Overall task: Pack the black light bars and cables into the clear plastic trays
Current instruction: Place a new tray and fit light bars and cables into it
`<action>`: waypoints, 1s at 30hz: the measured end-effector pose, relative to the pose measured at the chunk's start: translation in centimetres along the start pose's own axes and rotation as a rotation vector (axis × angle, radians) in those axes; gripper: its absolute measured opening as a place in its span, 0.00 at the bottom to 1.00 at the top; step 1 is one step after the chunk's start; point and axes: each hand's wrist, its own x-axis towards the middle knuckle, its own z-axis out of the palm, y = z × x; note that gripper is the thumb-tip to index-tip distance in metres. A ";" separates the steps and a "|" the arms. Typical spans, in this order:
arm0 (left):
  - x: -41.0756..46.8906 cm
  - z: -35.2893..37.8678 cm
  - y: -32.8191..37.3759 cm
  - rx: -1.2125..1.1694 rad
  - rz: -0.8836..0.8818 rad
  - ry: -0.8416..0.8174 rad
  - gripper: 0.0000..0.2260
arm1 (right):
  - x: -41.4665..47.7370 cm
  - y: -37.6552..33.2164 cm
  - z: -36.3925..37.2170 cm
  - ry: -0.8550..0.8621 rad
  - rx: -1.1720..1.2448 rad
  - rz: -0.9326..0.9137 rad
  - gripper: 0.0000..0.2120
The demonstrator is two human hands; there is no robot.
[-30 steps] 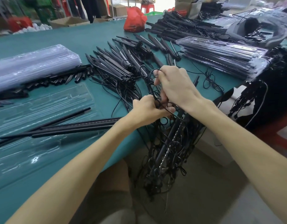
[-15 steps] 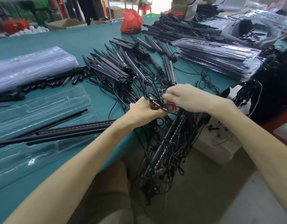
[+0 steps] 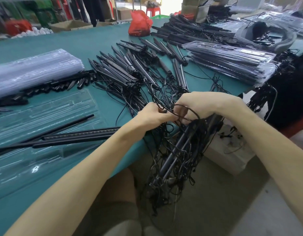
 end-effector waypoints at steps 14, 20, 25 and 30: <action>-0.3 -0.3 -0.2 0.104 0.096 -0.062 0.28 | 0.7 1.1 1.3 -0.117 -0.091 0.017 0.11; -0.5 -0.5 -0.3 0.124 0.091 -0.075 0.17 | -0.3 0.9 0.9 0.004 -0.070 0.003 0.12; -0.8 -0.8 -0.3 0.067 0.113 -0.122 0.14 | -0.2 0.4 -0.4 0.286 0.113 0.064 0.14; -0.8 -1.1 -0.3 0.085 0.117 -0.147 0.15 | 0.3 0.7 -1.0 0.643 0.371 0.117 0.14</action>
